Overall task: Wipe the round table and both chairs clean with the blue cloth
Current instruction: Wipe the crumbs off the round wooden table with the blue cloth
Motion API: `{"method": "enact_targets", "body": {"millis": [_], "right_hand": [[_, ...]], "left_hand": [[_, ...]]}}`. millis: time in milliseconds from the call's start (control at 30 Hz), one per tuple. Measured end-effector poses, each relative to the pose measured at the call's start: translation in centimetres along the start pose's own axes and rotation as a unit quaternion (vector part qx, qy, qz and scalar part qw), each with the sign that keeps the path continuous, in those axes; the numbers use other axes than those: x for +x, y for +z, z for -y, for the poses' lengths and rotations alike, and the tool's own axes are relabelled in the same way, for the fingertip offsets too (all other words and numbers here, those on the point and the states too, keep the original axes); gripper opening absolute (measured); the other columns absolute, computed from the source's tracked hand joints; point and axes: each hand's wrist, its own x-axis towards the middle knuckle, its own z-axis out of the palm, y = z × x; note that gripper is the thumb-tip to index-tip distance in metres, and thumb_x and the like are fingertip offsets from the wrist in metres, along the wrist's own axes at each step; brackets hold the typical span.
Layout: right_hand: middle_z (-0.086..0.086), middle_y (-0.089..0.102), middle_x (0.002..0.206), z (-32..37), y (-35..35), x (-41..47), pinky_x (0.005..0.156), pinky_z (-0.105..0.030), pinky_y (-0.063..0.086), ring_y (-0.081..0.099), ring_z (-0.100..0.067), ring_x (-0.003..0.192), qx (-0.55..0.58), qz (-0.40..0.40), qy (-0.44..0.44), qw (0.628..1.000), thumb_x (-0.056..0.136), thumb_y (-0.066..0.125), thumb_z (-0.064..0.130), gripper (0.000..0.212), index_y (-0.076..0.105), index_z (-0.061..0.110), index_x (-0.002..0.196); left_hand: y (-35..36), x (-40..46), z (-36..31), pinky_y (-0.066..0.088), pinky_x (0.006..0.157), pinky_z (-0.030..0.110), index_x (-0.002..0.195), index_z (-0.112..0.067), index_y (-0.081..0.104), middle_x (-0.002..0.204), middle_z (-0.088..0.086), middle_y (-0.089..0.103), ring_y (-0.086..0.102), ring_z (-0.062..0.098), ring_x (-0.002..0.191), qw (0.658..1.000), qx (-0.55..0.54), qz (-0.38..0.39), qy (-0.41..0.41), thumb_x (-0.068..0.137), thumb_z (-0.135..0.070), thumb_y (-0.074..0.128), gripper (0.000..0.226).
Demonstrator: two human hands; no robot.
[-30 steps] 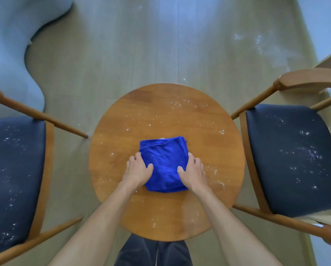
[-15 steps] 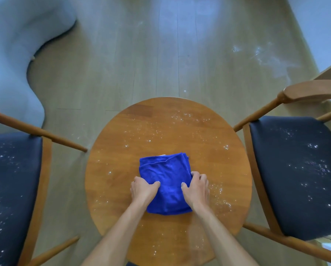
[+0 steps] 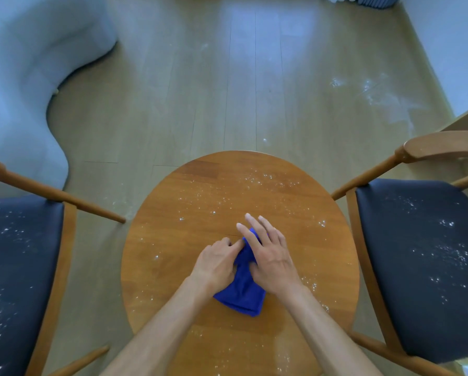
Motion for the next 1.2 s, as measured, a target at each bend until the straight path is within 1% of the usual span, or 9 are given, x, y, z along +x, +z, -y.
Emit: {"method": "enact_targets", "body": {"millis": [100,200,367,667,800,900,1000,1133,1200], "right_hand": [[0.0,0.065,0.117,-0.6,-1.1,0.7,0.106,-0.04,0.036,0.05,-0.031,0.126,-0.053,-0.003,-0.034,0.998,0.063,0.063,-0.007,0.051,0.065,0.013,0.11],[0.003,0.067,0.085,-1.2,-2.1,0.8,0.09,-0.031,0.037,0.063,-0.025,0.098,-0.077,-0.047,-0.04,0.995,0.06,0.068,-0.005,0.032,0.067,0.014,0.086],[0.004,0.065,0.08,-1.5,-3.3,0.7,0.082,-0.029,0.035,0.062,-0.022,0.082,-0.045,-0.082,-0.018,0.995,0.059,0.069,-0.008,0.033,0.067,0.015,0.084],[0.003,0.066,0.089,-1.4,-5.9,1.1,0.079,-0.031,0.037,0.063,-0.023,0.086,-0.007,-0.144,0.01,0.989,0.058,0.069,-0.011,0.039,0.066,0.013,0.088],[0.006,0.063,0.082,-1.2,-4.0,-1.5,0.076,-0.029,0.035,0.062,-0.019,0.078,-0.017,-0.066,0.006,0.998,0.054,0.073,-0.008,0.04,0.065,0.017,0.083],[0.008,0.062,0.076,-1.6,-2.6,-3.7,0.077,-0.028,0.041,0.061,-0.016,0.071,-0.006,0.013,0.0,1.0,0.054,0.077,-0.001,0.037,0.066,0.02,0.083],[0.009,0.064,0.086,-2.1,-1.9,-4.5,0.08,-0.03,0.047,0.061,-0.015,0.079,0.014,0.087,0.02,0.996,0.068,0.072,0.006,0.032,0.066,0.02,0.096],[0.003,0.059,0.112,-2.6,-1.9,-2.2,0.084,-0.032,0.041,0.058,-0.019,0.091,0.057,0.071,0.055,0.994,0.084,0.056,0.01,0.035,0.056,0.016,0.118],[0.0,0.059,0.111,-2.7,-1.8,-0.6,0.079,-0.034,0.045,0.058,-0.021,0.086,0.054,0.037,0.063,0.996,0.086,0.058,0.008,0.031,0.056,0.013,0.117]], "left_hand": [[-1.1,0.7,0.0,0.032,0.072,0.028,0.127,-0.016,0.043,0.099,0.004,0.048,0.047,0.024,0.086,0.997,0.019,-0.034,0.063,0.092,-0.017,0.047,0.036],[-1.5,0.4,1.0,0.038,0.083,0.028,0.117,-0.019,0.047,0.102,-0.002,0.053,0.051,0.02,0.096,0.998,-0.038,-0.027,0.033,0.086,-0.027,0.058,0.033],[-1.9,-1.1,2.3,0.034,0.091,0.03,0.121,-0.024,0.046,0.109,-0.006,0.056,0.051,0.018,0.103,0.996,-0.078,0.032,-0.017,0.085,-0.016,0.054,0.038],[-6.5,-0.7,1.0,0.051,0.069,0.039,0.087,-0.009,0.067,0.075,0.007,0.059,0.058,0.03,0.068,0.972,0.06,-0.22,0.062,0.054,0.009,0.072,0.038],[-4.2,-1.8,0.8,0.053,0.072,0.028,0.085,-0.014,0.068,0.071,0.003,0.057,0.058,0.024,0.063,0.983,0.099,-0.136,0.073,0.042,0.0,0.079,0.046],[-1.7,-2.4,1.4,0.032,0.102,0.026,0.121,-0.02,0.051,0.109,0.003,0.053,0.056,0.024,0.099,0.994,0.091,0.043,0.035,0.078,-0.011,0.057,0.044],[-1.4,-2.0,2.0,0.034,0.079,0.026,0.118,-0.023,0.052,0.107,0.0,0.052,0.054,0.027,0.098,0.989,0.015,0.148,-0.011,0.08,-0.015,0.05,0.039],[-3.4,1.0,2.8,0.031,0.054,0.03,0.076,-0.021,0.047,0.072,-0.001,0.048,0.046,0.024,0.069,0.981,-0.082,0.165,-0.056,0.072,-0.011,0.051,0.011],[-4.2,2.6,3.4,0.035,0.054,0.031,0.076,-0.02,0.047,0.074,0.002,0.054,0.049,0.026,0.068,0.978,-0.121,0.14,-0.095,0.072,-0.012,0.048,0.009]]}}
